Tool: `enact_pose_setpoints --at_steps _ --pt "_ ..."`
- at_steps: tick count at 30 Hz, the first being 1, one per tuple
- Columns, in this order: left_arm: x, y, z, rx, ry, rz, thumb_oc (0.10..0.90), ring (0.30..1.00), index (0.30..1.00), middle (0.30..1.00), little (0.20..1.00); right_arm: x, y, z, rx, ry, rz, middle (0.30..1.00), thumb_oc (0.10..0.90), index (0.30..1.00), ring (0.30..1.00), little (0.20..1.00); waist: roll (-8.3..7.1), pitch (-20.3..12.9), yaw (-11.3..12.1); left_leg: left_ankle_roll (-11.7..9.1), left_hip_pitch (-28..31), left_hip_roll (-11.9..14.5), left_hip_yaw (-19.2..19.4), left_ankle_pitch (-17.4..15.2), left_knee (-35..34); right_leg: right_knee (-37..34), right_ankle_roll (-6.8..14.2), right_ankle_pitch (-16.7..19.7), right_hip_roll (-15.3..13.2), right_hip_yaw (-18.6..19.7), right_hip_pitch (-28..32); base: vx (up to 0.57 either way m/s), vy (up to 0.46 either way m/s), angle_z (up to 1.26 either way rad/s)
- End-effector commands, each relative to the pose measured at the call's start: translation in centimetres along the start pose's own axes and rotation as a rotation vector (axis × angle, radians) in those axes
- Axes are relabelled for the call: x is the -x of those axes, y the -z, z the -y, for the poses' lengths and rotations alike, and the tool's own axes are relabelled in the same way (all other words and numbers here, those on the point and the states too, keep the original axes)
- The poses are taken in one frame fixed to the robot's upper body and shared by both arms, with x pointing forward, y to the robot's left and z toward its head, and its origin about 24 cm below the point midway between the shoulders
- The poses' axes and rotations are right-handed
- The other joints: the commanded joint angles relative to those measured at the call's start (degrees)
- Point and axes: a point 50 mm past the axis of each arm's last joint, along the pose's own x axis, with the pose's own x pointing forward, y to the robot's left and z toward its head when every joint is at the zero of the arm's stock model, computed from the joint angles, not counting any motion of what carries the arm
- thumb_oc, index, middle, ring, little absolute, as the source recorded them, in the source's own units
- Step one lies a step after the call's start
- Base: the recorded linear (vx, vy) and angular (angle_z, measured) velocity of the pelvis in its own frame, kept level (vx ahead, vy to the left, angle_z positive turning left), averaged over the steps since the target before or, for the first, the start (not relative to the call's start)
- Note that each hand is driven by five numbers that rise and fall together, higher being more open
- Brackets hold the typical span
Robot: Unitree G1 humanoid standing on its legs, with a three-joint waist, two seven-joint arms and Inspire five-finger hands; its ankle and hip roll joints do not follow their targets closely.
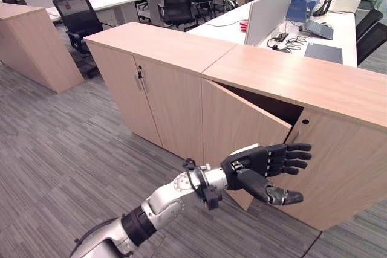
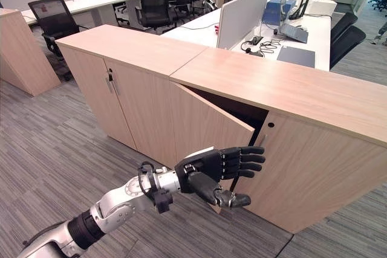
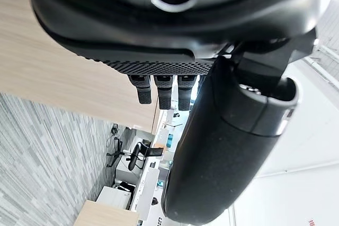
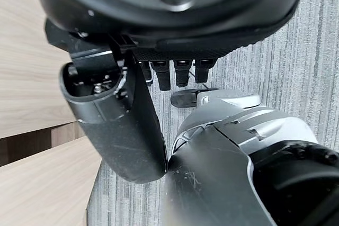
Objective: Put the empty folder in the office cabinet
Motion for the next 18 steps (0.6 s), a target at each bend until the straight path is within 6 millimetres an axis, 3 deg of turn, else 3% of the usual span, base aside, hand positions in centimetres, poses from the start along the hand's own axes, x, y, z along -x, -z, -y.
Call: enact_pose_setpoints --at_steps 1,10,12,14,18 --pt "-1.5 -5.6 -0.2 -0.12 0.043 0.231 0.8 0.9 0.9 0.9 0.9 -0.3 0.4 -2.3 0.051 -0.064 -0.036 0.9 0.8 0.9 0.9 0.9 0.43 2.6 0.3 -1.4 3.8 1.3 -0.8 -7.9 -0.1 0.4 1.2 -6.0 1.9 -2.6 4.3 0.0 0.0 0.0" --pt "0.0 -4.1 -1.3 -0.067 0.015 0.177 0.8 0.9 0.9 0.9 0.9 -0.3 1.0 -2.0 0.084 -0.064 -0.068 0.9 0.8 0.9 0.9 0.9 1.15 2.4 -0.5 -1.9 4.6 2.3 0.4 -8.0 -0.1 0.4 0.9 -6.5 2.6 -1.7 4.1 0.01 -0.009 -0.06" --pt "0.5 -3.4 -1.7 -0.04 0.007 0.166 0.8 0.9 0.9 0.9 0.9 -0.2 1.2 -2.0 0.101 -0.066 -0.073 0.9 0.8 0.9 0.9 0.9 1.33 2.1 -0.9 -2.1 4.9 2.7 1.1 -8.0 -0.1 0.4 0.8 -6.6 2.9 -1.1 4.0 0.01 -0.024 -0.15" --pt "1.4 -1.1 -3.0 0.072 -0.072 0.139 0.8 0.9 0.9 0.9 0.9 -0.3 1.3 -2.2 0.126 -0.073 -0.075 0.9 0.8 0.9 0.9 0.9 1.75 2.0 -1.8 -2.4 5.3 3.3 2.0 -7.8 -0.1 0.4 0.5 -6.9 3.5 -0.2 3.7 0.01 -0.036 -0.09" --pt "3.7 0.1 -4.3 0.091 -0.194 0.141 0.8 0.9 0.9 0.9 0.9 -0.2 1.5 -1.9 0.139 -0.063 -0.077 0.9 0.8 0.9 0.9 0.9 2.23 1.7 -2.2 -2.9 5.7 4.3 3.0 -7.6 -0.1 0.4 0.0 -7.6 4.5 1.1 3.6 0.0 -0.043 -0.28"
